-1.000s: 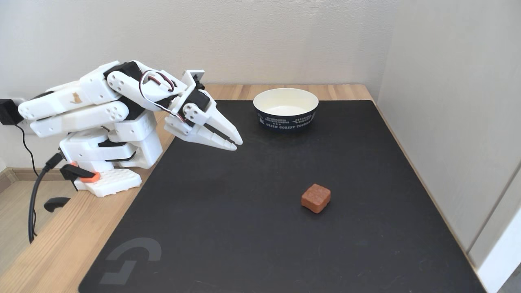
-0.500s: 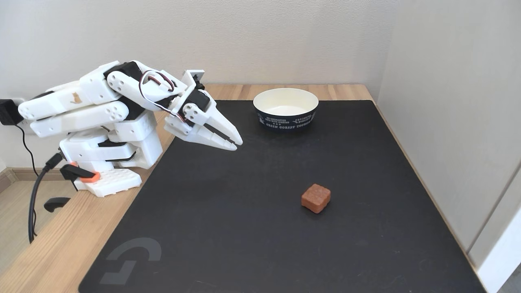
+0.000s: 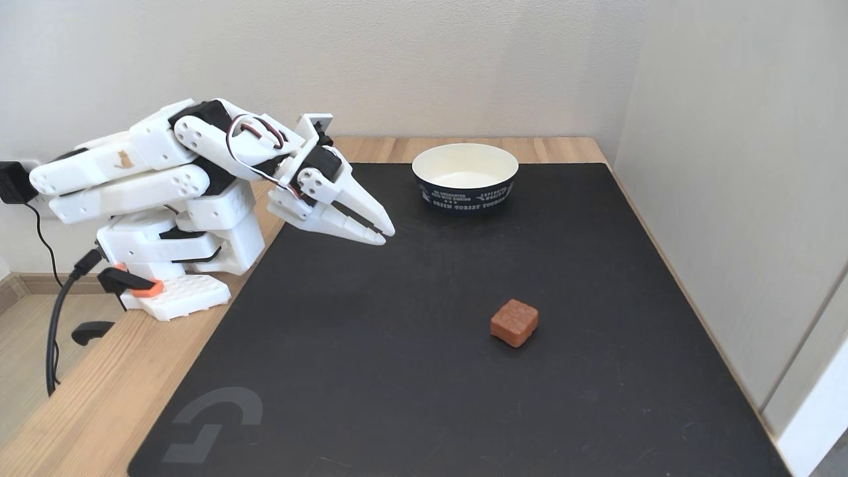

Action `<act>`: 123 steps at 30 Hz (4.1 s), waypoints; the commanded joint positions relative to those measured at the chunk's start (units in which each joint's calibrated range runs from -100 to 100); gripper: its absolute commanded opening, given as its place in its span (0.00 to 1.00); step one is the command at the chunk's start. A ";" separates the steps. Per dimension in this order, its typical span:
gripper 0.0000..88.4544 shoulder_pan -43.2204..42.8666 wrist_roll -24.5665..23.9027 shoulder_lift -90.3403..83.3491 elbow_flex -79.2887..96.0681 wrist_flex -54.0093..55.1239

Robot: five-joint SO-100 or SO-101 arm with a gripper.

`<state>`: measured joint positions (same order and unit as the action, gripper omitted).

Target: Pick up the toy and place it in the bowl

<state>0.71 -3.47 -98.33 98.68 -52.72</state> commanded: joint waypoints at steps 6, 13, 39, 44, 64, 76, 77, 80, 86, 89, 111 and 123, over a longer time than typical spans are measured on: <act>0.03 0.42 0.03 -0.83 0.87 -0.11; 0.03 1.26 -0.07 -0.83 0.87 -0.11; 0.49 4.35 -6.75 0.09 -2.91 -0.45; 0.49 4.35 -11.19 12.01 -13.01 -0.62; 0.49 4.27 -18.34 107.55 -102.78 -20.86; 0.49 7.45 -15.73 131.56 -132.16 -25.52; 0.49 7.95 -15.11 132.89 -133.51 -25.77; 0.49 9.12 -14.48 136.89 -137.12 -25.85; 0.49 9.71 -14.48 140.73 -138.02 -25.09; 0.44 9.71 -14.48 141.89 -138.02 -25.01; 0.03 -1.00 -12.44 128.14 -148.56 -18.40; 0.03 -23.58 -17.87 97.04 -100.80 4.46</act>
<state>-16.69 -20.88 10.24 -21.40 -58.13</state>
